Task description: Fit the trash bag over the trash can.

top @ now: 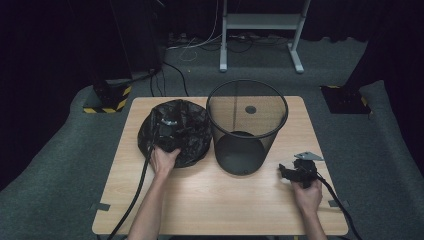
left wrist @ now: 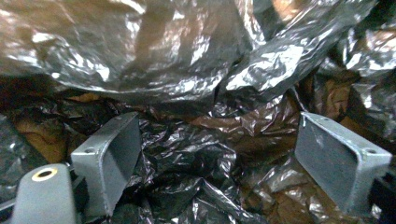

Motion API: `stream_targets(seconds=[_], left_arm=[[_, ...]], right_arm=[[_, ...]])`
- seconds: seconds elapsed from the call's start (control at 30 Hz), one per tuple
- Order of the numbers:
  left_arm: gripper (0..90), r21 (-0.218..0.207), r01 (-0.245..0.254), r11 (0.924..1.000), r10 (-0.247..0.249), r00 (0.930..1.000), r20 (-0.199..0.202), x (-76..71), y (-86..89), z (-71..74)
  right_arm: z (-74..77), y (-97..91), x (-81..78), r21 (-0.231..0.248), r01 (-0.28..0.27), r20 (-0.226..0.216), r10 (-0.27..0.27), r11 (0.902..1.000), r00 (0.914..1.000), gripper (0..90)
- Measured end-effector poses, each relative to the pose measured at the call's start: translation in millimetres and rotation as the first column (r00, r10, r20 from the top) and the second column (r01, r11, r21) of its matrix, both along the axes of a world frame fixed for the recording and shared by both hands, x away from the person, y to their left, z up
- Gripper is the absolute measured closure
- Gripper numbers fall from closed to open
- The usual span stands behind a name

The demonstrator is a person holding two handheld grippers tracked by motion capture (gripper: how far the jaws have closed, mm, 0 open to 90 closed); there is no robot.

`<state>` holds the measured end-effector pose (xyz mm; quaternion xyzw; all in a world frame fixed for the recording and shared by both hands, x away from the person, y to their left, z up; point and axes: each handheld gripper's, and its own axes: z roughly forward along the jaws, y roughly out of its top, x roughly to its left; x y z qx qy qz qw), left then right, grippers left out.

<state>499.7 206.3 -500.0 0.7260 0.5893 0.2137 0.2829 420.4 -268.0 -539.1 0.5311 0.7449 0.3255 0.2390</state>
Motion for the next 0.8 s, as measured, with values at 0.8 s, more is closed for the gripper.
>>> stream_targets(seconds=[0.8], left_arm=[[22.5, 0.037, -0.005, 0.9993, 0.008, 0.9956, -0.093, 4.8, 0.5, -24.4]], right_arm=[[0.0, 0.5, -0.5, 0.002, 0.001, -0.001, -0.001, 1.0000, 1.0000, 22.1]])
